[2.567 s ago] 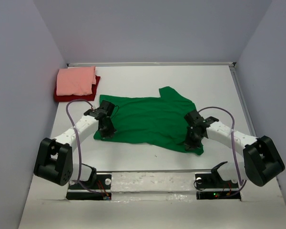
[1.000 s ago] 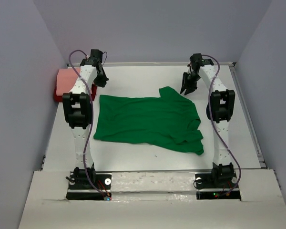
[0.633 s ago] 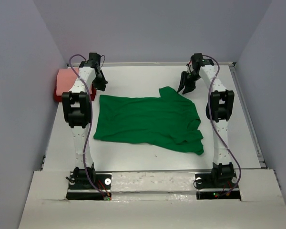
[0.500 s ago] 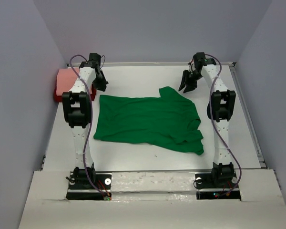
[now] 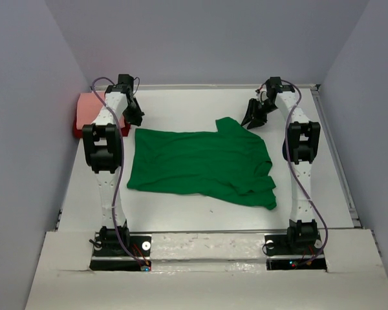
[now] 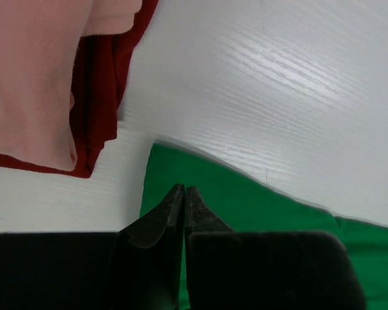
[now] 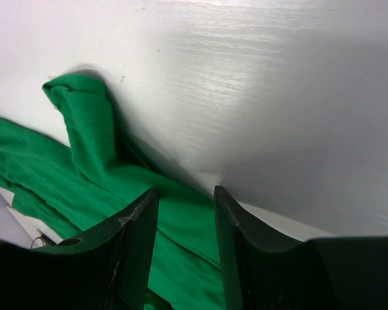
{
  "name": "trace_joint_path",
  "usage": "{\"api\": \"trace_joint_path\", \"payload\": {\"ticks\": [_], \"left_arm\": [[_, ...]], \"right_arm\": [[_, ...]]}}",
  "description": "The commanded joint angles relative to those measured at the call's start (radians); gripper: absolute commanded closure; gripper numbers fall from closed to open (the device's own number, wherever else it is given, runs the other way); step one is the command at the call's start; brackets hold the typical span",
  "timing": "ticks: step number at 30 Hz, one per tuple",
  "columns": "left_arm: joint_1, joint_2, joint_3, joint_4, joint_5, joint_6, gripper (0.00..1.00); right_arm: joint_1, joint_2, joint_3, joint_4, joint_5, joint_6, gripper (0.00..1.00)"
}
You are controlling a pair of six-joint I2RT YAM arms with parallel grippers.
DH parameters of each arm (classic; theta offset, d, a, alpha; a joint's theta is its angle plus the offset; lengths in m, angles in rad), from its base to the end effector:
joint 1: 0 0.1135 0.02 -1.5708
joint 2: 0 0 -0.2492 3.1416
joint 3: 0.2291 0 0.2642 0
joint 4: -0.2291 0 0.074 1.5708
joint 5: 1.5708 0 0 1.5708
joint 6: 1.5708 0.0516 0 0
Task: Fold and stack the t-shirts
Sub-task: Grap the side of the flattened tshirt furthest away from the robot with both arms
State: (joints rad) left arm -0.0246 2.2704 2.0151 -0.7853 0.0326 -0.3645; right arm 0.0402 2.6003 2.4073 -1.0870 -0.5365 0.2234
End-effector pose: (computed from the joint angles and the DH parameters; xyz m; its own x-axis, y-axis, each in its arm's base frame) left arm 0.5079 -0.0142 0.1889 -0.8204 -0.3362 -0.4625 -0.2691 0.9407 -0.2066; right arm 0.5300 0.0477 0.1381 -0.9735 0.1514 -0.1711 0.0356 0.8403 0.5410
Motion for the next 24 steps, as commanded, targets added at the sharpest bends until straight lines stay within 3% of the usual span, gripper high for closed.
{"api": "trace_joint_path", "payload": {"ticks": [1,9,24], "left_arm": [[0.009,-0.041,-0.036,0.017,0.012,-0.002,0.85],[0.009,-0.043,-0.033,-0.008,-0.071,-0.014,0.84],[0.012,-0.045,-0.05,0.001,-0.073,-0.019,0.84]], "right_arm": [[-0.005,-0.003,0.007,0.061,-0.085,-0.022,0.54],[-0.005,-0.009,0.003,0.081,-0.163,-0.01,0.55],[-0.005,0.02,-0.074,0.064,-0.151,-0.004,0.55]]}}
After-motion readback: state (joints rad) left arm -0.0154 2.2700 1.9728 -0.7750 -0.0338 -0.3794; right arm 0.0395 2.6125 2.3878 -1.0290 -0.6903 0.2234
